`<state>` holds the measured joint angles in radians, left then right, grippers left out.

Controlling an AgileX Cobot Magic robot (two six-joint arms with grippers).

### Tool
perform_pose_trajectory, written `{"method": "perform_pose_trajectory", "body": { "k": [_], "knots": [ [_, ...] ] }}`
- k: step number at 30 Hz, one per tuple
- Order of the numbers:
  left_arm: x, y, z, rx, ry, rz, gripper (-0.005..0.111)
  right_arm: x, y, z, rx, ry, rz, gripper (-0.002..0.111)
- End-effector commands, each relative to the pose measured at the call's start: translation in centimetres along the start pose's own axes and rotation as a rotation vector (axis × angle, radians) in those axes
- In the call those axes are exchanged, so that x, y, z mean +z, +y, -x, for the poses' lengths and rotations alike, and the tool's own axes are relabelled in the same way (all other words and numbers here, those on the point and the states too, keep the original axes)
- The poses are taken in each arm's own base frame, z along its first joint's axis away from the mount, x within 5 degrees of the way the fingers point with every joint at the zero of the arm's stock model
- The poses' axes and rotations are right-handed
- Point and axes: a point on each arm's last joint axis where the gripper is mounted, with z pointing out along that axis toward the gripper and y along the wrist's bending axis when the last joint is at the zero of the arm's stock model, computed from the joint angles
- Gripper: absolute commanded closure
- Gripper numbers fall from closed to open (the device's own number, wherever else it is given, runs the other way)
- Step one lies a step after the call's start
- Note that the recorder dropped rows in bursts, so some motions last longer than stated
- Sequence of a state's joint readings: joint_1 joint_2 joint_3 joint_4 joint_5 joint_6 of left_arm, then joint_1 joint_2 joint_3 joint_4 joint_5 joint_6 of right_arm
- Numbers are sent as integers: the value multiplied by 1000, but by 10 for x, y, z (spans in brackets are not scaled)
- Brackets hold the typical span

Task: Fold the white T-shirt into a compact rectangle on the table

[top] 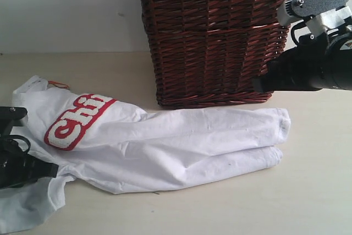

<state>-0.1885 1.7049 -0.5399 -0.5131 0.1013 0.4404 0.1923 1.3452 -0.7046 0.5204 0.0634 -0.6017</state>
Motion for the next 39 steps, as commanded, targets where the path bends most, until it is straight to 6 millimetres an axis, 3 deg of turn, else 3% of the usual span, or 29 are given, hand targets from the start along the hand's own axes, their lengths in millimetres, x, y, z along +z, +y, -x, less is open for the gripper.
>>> {"method": "perform_pose_trajectory", "body": {
  "k": [1, 8, 18, 29, 35, 39],
  "knots": [
    [19, 1, -12, -8, 91, 5, 107, -2, 0, 2, 7, -16, -4, 108],
    [34, -1, -34, 5, 282, -37, 107, -2, 1, 1, 7, -3, 5, 108],
    [12, -5, -61, 10, 362, -80, 107, -5, 2, 1, 27, 12, 21, 108],
    [-51, -10, -29, -3, -8, -95, 107, -12, 11, 3, 87, 6, 59, 108],
    [-84, -7, -12, 2, -273, -54, 107, -2, 29, -6, 36, 89, 132, 108],
    [-87, -2, -3, -48, -374, -12, 107, 14, 33, -20, 63, 204, 158, 108]
  ]
}}
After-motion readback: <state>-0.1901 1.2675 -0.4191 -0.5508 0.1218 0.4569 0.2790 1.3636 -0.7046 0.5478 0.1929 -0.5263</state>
